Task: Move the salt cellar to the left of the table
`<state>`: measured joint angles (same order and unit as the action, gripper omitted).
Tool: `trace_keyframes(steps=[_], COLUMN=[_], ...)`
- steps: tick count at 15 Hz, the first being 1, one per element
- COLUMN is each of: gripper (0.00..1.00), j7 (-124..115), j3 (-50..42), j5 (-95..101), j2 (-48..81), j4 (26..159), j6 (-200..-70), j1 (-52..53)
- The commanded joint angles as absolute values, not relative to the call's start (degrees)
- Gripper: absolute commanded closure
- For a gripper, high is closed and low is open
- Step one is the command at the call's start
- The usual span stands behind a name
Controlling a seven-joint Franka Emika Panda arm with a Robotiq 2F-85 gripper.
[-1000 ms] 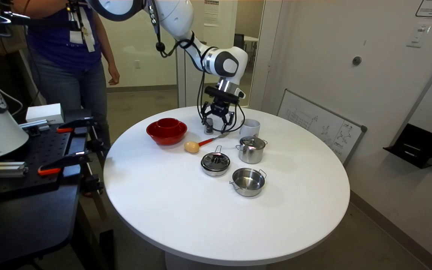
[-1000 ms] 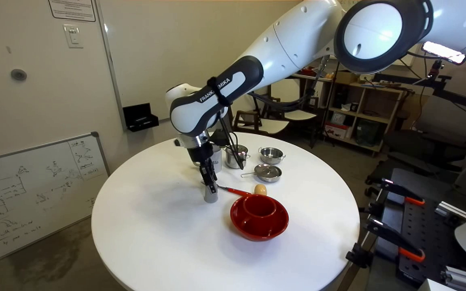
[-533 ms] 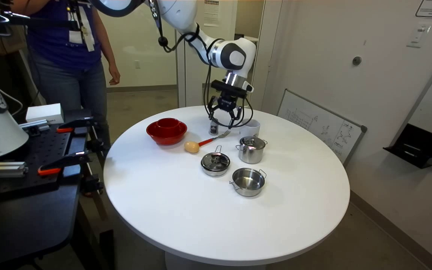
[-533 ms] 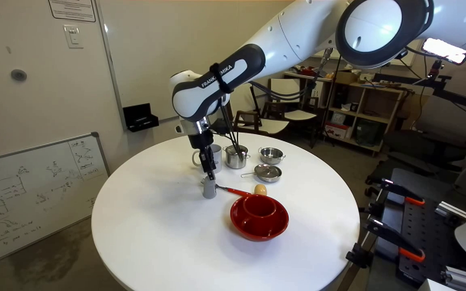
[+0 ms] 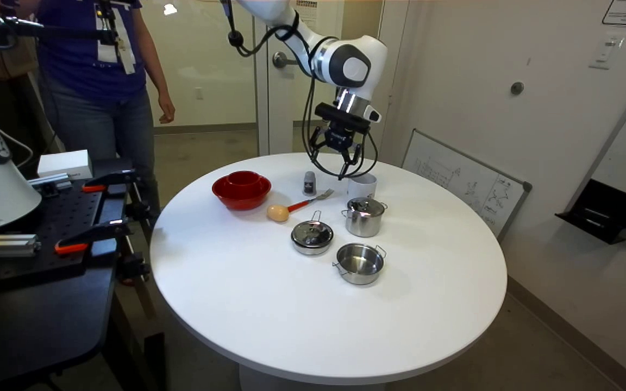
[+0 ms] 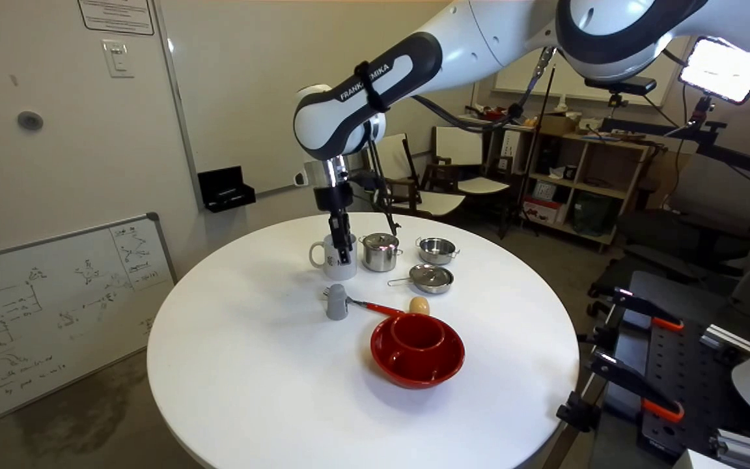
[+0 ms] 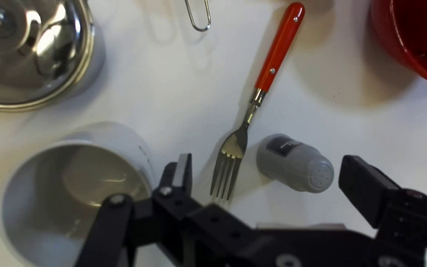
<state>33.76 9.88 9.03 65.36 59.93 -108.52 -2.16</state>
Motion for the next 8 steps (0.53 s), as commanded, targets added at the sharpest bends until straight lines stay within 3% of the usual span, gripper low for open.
trace_keyframes(steps=[1,8], gripper=[0.00,0.00], j7=[32.8,33.6], j3=[11.1,9.0], j5=[6.0,2.9], j2=[59.0,59.9], j4=[69.6,68.7], j6=[-111.9,-110.8], j1=[-6.2,-7.0])
